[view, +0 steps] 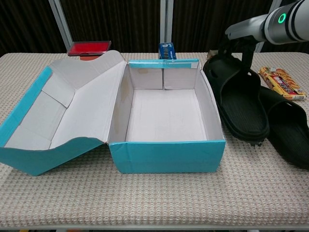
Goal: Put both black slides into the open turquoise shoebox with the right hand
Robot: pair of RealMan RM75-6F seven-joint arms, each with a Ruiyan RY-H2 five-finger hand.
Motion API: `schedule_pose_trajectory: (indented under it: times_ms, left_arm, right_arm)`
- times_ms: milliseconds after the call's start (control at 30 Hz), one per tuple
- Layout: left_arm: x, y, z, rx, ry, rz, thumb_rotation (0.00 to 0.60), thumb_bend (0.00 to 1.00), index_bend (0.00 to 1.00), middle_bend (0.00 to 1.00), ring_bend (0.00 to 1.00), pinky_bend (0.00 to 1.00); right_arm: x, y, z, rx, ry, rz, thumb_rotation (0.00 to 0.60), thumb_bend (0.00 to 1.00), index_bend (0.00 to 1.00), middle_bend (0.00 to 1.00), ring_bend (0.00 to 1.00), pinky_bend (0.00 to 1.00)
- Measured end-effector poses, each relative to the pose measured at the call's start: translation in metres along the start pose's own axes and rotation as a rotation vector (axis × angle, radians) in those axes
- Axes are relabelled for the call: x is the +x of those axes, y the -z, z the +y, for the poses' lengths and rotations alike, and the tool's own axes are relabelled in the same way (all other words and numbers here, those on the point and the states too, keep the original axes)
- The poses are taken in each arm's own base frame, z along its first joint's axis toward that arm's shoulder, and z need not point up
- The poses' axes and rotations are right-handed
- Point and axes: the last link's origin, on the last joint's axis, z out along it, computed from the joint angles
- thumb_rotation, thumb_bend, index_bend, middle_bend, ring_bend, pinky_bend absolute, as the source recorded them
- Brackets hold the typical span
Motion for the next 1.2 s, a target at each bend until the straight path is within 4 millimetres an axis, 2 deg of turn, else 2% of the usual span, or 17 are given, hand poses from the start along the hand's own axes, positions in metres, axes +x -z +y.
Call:
schedule_pose_trajectory:
  times_ms: [133,333,567,733,900,1033,1200]
  left_arm:
    - [-0.003,-0.002,0.004,-0.012,0.003,-0.010,0.600,0.04,0.17,0.22,0.12,0.18]
    - [-0.005,-0.004,0.009,-0.022,0.003,-0.016,0.600,0.04,0.17,0.22,0.12,0.18]
    - [-0.002,-0.003,0.012,-0.023,0.000,-0.008,0.600,0.04,0.17,0.22,0.12,0.18]
    - [-0.002,-0.002,0.013,-0.024,-0.004,-0.009,0.600,0.04,0.18,0.22,0.12,0.18]
    - [-0.002,-0.001,0.014,-0.028,-0.006,-0.007,0.600,0.04,0.17,0.22,0.12,0.18]
    - [-0.002,-0.001,0.016,-0.033,-0.005,-0.006,0.600,0.04,0.17,0.22,0.12,0.18]
    - [-0.004,-0.002,0.017,-0.040,-0.007,-0.009,0.600,0.04,0.17,0.22,0.12,0.18]
  right_arm:
    - [0.020,0.016,0.017,-0.020,-0.018,0.057,0.600,0.23,0.52,0.52,0.24,0.35]
    - [0.025,0.027,0.036,-0.049,-0.050,0.088,0.600,0.24,0.54,0.52,0.28,0.36]
    - [0.026,0.029,0.041,-0.045,-0.080,0.109,0.600,0.25,0.54,0.52,0.31,0.43]
    - [0.035,0.033,0.041,-0.020,-0.135,0.162,0.600,0.28,0.54,0.52,0.36,0.52]
    - [0.056,0.049,0.043,0.016,-0.190,0.257,0.600,0.28,0.55,0.52,0.38,0.52]
    - [0.074,0.070,0.047,0.059,-0.255,0.344,0.600,0.28,0.57,0.54,0.41,0.50]
    - [0.079,0.090,0.049,0.129,-0.357,0.394,0.600,0.28,0.57,0.54,0.42,0.50]
